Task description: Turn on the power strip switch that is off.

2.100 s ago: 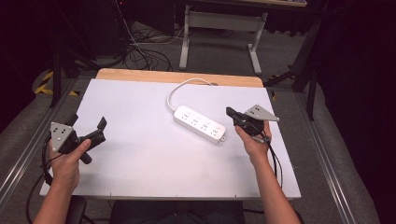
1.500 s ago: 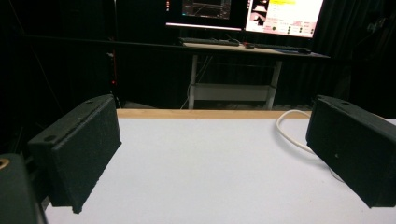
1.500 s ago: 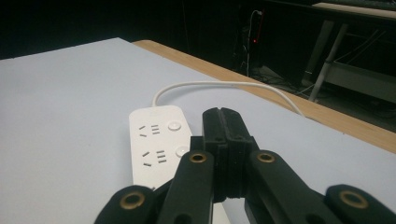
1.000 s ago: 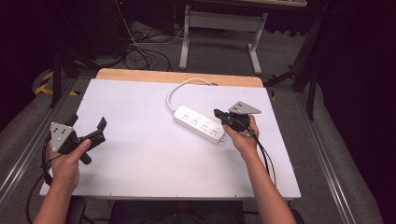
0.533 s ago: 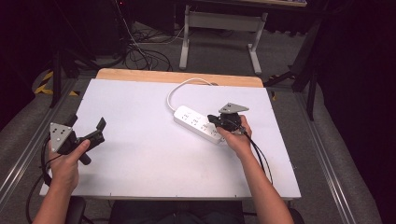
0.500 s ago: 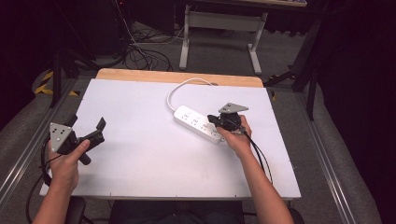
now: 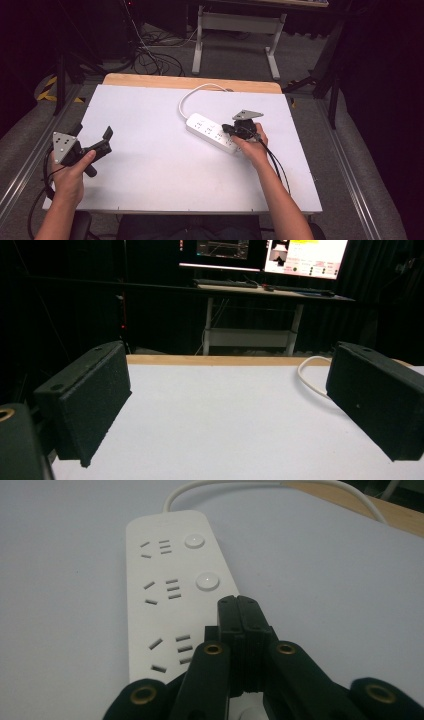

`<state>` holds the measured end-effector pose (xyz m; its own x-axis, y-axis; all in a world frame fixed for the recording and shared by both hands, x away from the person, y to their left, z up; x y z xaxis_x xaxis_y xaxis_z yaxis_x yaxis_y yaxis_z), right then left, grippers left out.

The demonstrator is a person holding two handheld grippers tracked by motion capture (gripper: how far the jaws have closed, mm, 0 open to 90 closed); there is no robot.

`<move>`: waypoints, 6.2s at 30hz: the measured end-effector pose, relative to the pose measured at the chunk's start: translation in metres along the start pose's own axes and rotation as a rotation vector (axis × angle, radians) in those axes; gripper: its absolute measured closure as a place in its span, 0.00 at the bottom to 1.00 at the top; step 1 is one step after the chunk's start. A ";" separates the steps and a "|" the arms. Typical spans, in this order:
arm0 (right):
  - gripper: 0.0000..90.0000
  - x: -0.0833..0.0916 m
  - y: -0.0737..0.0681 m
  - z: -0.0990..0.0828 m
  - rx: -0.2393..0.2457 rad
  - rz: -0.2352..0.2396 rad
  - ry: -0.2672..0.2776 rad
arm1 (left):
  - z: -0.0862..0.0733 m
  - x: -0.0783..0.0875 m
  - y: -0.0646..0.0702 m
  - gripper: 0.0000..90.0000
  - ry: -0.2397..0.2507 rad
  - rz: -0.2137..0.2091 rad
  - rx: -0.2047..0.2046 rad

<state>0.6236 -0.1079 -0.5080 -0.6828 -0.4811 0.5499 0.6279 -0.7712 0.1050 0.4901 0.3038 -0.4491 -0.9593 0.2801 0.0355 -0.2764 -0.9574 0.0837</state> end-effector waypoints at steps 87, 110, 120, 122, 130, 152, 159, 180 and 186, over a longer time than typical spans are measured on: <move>1.00 -0.004 -0.009 0.005 0.066 -0.092 -0.145 | -0.002 0.002 0.004 0.06 -0.015 -0.006 -0.009; 1.00 -0.003 -0.008 0.003 0.045 -0.097 -0.079 | -0.002 -0.001 0.004 0.06 -0.018 -0.012 -0.008; 1.00 -0.002 -0.009 0.000 0.032 -0.114 -0.039 | -0.002 -0.001 0.005 0.06 -0.012 -0.015 -0.007; 1.00 -0.001 -0.009 0.000 0.011 -0.110 -0.025 | -0.002 -0.001 0.004 0.06 -0.016 -0.015 -0.008; 1.00 0.000 -0.006 0.001 0.028 -0.132 -0.004 | -0.002 -0.002 0.004 0.06 -0.015 -0.016 -0.008; 0.98 0.074 0.006 0.038 -0.084 -0.070 0.361 | -0.001 -0.001 0.002 0.06 -0.010 -0.014 -0.002; 0.95 0.100 0.015 0.030 -0.104 -0.074 0.400 | -0.001 -0.001 0.003 0.06 -0.012 -0.014 -0.006; 0.77 0.146 0.031 0.016 -0.139 -0.108 0.492 | -0.001 -0.002 0.002 0.06 -0.009 -0.014 -0.002; 0.66 0.154 0.037 0.014 -0.152 -0.124 0.527 | -0.001 -0.002 0.002 0.06 -0.011 -0.015 -0.002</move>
<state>0.5470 -0.2048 -0.4080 -0.8667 -0.4965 0.0482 0.4971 -0.8677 0.0006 0.4913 0.3014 -0.4500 -0.9543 0.2952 0.0454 -0.2910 -0.9532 0.0820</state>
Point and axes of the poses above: each handheld gripper's, and its own axes: x roughly backward along the jaws, z roughly out of its top, y roughly to its right, the point moved 7 cm from there along -x, roughly forward along the jaws, and after that the axes turned 8 degrees about -z, right-handed, at the moved point
